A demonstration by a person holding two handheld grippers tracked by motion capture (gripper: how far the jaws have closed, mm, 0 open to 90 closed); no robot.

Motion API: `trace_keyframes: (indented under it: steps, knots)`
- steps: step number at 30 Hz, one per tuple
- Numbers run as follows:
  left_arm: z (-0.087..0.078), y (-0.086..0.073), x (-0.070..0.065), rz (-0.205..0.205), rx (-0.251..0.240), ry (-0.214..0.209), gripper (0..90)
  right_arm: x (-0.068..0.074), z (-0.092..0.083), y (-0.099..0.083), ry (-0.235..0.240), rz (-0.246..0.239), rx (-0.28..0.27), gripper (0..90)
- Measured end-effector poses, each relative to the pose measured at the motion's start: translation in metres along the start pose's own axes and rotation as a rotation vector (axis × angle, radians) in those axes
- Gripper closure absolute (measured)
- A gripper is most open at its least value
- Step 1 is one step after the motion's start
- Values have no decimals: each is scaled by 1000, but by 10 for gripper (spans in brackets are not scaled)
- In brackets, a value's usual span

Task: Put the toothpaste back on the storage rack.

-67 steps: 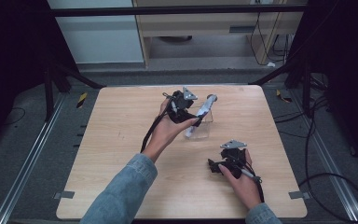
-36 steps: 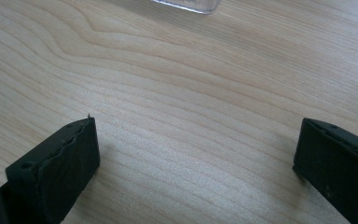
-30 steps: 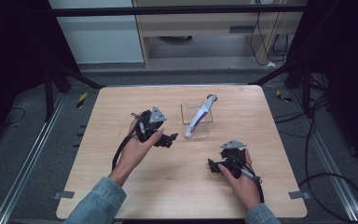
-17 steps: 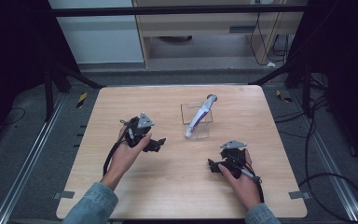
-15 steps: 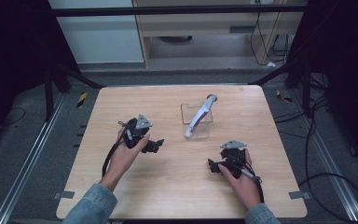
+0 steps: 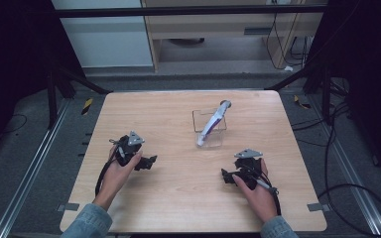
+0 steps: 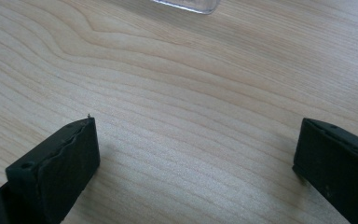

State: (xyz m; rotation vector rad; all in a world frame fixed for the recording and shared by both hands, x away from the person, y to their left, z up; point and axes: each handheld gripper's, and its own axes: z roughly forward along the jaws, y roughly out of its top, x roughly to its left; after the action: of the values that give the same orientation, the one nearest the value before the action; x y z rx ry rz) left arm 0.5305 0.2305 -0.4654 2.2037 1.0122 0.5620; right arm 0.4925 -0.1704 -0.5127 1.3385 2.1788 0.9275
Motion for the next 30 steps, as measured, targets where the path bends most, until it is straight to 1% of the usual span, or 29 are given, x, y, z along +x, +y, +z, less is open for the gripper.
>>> trace_keyframes:
  steps: [2,3,4,5,6,7,8,9,10,11,13,14,15,16,17,18,19,21,22,24,25,26,28,30]
  knots:
    - [-1,-9,5,-19,3,13,62,0,0,0,1,2,1,4]
    - [-2,-16,11,-25,13,47,63,0,0,0,0,0,0,5]
    - [-2,-16,11,-25,13,47,70,0,0,0,0,0,0,5]
    - [-2,-20,15,-37,15,54,70,0,0,0,1,2,1,4]
    - [-2,-23,18,-50,15,55,71,0,0,0,0,0,0,5]
    - [-1,-29,25,-71,22,60,71,0,0,0,1,2,1,5]
    - [-1,-29,25,-71,22,60,71,0,0,0,1,2,1,5]
    - [0,-32,32,-87,31,70,70,0,0,0,1,2,1,5]
    - [0,-32,32,-87,31,70,71,0,0,0,1,2,1,5]
    - [1,-34,35,-100,26,74,71,0,0,0,1,2,1,4]
    - [3,-36,42,-105,28,76,70,0,0,0,1,2,1,5]
    - [4,-37,45,-114,21,79,70,0,0,0,1,2,1,5]
    - [6,-40,51,-140,6,77,70,0,0,0,1,2,1,5]
    - [6,-40,51,-140,6,77,70,0,0,0,1,2,1,5]
    - [10,-43,57,-158,5,81,70,0,0,0,0,2,1,5]
    - [10,-43,57,-158,5,81,70,0,0,0,0,2,1,5]
    - [12,-45,60,-166,13,85,69,0,0,0,1,3,1,5]
    - [16,-48,64,-197,20,83,60,0,0,0,0,0,0,5]
    - [18,-48,65,-209,9,77,60,0,0,0,1,3,1,5]
    - [19,-48,67,-209,-2,86,60,0,0,0,1,2,1,4]
    - [21,-48,67,-208,-12,83,48,0,0,0,0,0,0,5]
    - [21,-48,67,-200,-8,80,38,0,0,0,1,2,1,5]
    - [21,-48,67,-199,-2,79,31,0,0,0,1,3,1,5]
    - [21,-49,67,-206,5,82,14,0,0,0,1,2,1,5]
